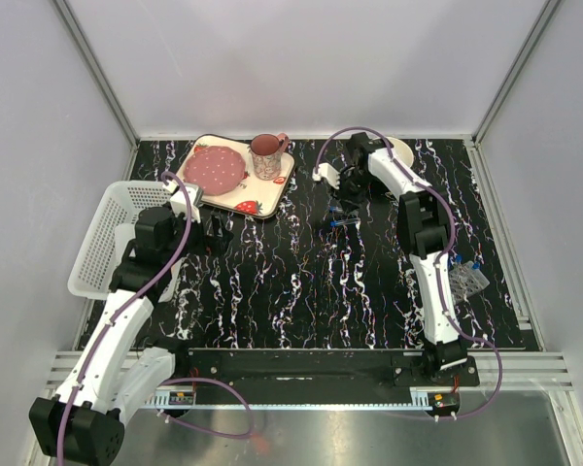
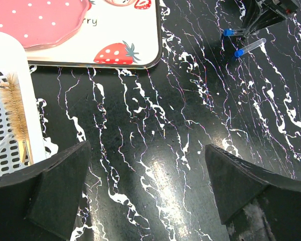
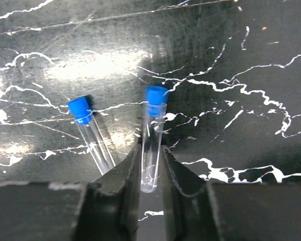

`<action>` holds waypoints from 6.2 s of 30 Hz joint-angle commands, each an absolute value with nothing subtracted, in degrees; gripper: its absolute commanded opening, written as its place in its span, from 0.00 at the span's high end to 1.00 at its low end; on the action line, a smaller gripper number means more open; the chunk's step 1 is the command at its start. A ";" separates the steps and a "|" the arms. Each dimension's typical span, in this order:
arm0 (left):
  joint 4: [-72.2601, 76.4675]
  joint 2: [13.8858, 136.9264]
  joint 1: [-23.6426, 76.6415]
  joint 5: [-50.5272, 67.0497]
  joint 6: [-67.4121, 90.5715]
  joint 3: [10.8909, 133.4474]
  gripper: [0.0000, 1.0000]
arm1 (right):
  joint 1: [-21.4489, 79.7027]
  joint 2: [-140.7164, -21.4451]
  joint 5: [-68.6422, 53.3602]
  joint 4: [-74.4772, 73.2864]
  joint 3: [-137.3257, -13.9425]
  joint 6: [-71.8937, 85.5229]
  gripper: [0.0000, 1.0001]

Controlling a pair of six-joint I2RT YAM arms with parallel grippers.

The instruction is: Organize the chemistry lab equipment

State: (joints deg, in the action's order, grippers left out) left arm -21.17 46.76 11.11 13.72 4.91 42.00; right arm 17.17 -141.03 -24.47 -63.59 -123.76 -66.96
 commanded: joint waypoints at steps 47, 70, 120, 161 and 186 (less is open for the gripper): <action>35.34 87.27 47.37 11.61 48.61 54.75 0.28 | 6.59 -71.02 -54.58 12.12 -47.90 36.21 0.93; 25.31 94.39 48.69 9.22 47.02 63.54 0.61 | 6.33 -70.66 -53.00 12.83 -46.41 37.35 0.92; 19.42 72.24 46.67 37.36 26.63 46.05 0.93 | 18.19 -85.34 -69.08 -61.00 -80.33 -19.87 0.21; -3.65 59.44 39.39 18.99 15.04 45.62 0.14 | 0.45 -71.29 -48.26 -65.30 -79.19 -25.66 0.83; -24.70 52.65 23.91 12.22 7.29 47.11 0.01 | -38.76 -62.58 -41.57 -73.84 -61.63 -57.04 0.82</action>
